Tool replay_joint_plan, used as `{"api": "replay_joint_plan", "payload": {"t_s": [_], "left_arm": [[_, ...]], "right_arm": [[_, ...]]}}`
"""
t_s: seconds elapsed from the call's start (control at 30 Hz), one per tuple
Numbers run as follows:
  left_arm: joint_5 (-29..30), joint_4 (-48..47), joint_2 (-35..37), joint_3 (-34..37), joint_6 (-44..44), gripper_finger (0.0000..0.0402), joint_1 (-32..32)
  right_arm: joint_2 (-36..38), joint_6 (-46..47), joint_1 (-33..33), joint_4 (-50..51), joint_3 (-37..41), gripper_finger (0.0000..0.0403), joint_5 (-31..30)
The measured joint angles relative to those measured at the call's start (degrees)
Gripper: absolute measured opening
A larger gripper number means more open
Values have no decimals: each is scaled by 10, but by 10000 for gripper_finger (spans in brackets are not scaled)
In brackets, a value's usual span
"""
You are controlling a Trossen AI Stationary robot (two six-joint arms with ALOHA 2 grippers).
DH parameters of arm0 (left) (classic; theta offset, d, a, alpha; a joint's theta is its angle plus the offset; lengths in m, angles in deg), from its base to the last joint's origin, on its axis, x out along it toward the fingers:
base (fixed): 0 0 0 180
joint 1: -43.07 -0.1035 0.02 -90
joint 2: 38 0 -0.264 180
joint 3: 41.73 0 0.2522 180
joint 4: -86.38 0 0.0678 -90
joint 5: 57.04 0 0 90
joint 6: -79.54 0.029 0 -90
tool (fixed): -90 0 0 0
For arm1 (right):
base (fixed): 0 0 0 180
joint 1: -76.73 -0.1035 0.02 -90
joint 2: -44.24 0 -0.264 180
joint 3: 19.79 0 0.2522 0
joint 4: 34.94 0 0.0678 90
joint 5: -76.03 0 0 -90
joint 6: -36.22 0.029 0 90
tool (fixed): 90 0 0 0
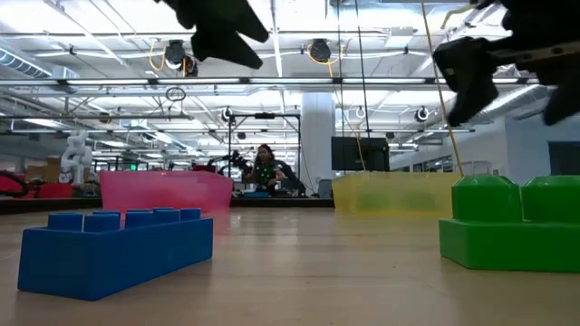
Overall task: Sort & place blocks by color
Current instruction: Put the right blue game piece into the orange bin
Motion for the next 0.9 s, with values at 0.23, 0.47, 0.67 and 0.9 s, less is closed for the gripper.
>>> {"api": "replay_joint_plan", "payload": {"t_s": [0.23,0.47,0.67,0.9], "left_arm": [[16,42,-25,2,-40,278,65],[36,46,-47,0,-76,278,84],[40,38,-56,1,-90,278,103],[65,30,-65,2,-91,278,144]], "right_arm": [[-42,30,-12,151,-72,293,0],[-179,15,-12,330,-239,293,9],[-278,23,-14,394,-297,293,48],[-301,17,-13,387,-298,293,44]]}}
